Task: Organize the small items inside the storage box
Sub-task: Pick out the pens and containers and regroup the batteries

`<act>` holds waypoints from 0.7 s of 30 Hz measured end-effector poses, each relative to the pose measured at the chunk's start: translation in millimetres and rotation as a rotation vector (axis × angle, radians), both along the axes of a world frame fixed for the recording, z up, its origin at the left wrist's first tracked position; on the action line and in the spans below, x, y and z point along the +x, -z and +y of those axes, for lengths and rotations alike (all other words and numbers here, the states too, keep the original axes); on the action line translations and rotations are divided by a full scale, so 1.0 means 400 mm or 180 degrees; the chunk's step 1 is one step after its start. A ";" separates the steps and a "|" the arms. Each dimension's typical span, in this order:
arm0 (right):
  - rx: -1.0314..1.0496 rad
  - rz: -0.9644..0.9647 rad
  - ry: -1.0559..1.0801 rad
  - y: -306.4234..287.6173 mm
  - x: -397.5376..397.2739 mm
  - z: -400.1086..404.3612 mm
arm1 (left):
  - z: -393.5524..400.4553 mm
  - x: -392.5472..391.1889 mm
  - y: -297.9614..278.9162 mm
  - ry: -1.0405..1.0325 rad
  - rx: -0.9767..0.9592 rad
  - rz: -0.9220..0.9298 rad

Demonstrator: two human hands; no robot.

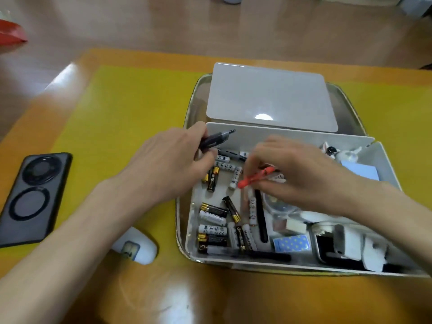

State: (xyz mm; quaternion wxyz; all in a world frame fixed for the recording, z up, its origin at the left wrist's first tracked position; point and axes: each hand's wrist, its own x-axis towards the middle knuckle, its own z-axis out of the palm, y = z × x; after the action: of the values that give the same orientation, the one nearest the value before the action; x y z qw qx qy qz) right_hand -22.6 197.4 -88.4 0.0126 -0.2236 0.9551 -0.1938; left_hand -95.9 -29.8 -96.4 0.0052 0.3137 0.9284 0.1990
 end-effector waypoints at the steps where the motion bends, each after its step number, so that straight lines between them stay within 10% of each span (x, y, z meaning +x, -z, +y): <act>1: -0.0425 0.0109 0.0203 -0.011 0.015 0.014 | 0.006 0.001 -0.005 0.0061 -0.0047 0.0058; 9: -0.2972 -0.0328 0.1304 -0.064 0.105 0.138 | 0.025 0.065 -0.024 0.0711 -0.0390 -0.0209; 15: -0.3086 -0.0511 0.1546 -0.054 0.123 0.140 | 0.049 0.131 0.006 0.1116 -0.1550 0.0408; 21: -0.2641 -0.0574 0.1274 -0.065 0.147 0.131 | 0.072 0.158 0.010 0.1282 -0.1283 0.0379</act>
State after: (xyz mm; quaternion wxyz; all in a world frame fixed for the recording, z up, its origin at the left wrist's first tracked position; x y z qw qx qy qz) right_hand 36.4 250.0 -62.2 -0.0325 -0.0034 0.8164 -0.5766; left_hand -32.6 -0.9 -100.2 0.0523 0.4954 0.8670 -0.0132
